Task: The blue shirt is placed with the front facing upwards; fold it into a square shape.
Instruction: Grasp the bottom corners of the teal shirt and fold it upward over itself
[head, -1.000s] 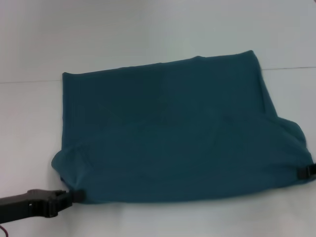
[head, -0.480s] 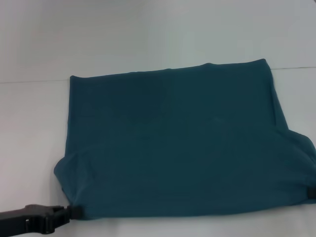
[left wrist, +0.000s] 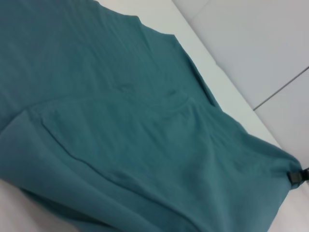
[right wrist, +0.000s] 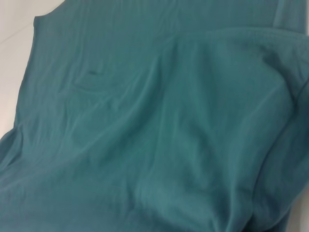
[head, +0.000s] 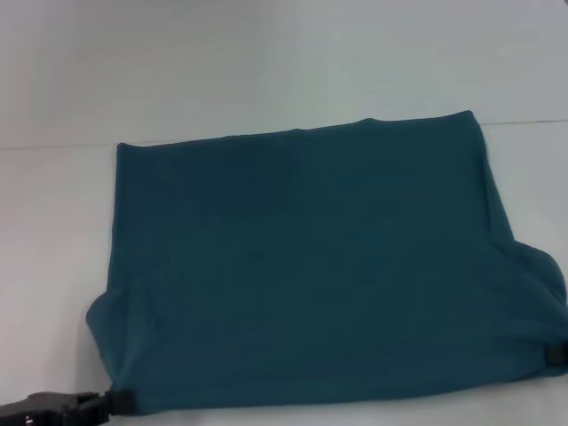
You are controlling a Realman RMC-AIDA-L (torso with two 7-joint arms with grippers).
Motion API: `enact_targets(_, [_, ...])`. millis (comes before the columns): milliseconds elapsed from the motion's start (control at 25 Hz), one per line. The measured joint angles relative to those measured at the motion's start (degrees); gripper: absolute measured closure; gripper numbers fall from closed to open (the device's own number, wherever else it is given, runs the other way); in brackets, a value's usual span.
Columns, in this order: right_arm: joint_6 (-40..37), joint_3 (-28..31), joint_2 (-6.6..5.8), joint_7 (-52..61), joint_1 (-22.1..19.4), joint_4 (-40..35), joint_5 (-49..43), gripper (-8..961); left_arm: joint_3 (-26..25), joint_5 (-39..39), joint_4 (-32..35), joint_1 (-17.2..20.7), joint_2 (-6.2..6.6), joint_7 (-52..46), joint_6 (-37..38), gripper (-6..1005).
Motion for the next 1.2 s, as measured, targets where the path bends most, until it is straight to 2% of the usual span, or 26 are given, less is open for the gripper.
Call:
enact_targets(280, [-0.1,0.0,-0.01,-0.5,-0.1,0.0,0.1,900,-2.9,0.0,0.0,0.5,-0.02,0.0,0.9,986])
enact_targets(760, [0.3,0.2,0.55,-1.3,-0.8,0.4,0.1,898,-3.0,-0.4,-0.4,-0.1,-0.02,0.4,0.3,985])
enact_targets(1040, [0.0,0.2,0.22,-1.0,-0.7,0.6,0.1,897,-3.0,-0.5,-0.4,-0.3,-0.02,0.5,-0.4,985])
enact_targets(1200, [-0.2,0.2,0.46,-0.7,-0.8,0.6,0.0,896,-3.0,-0.5,-0.5,0.0,-0.02,0.9,-0.4,985])
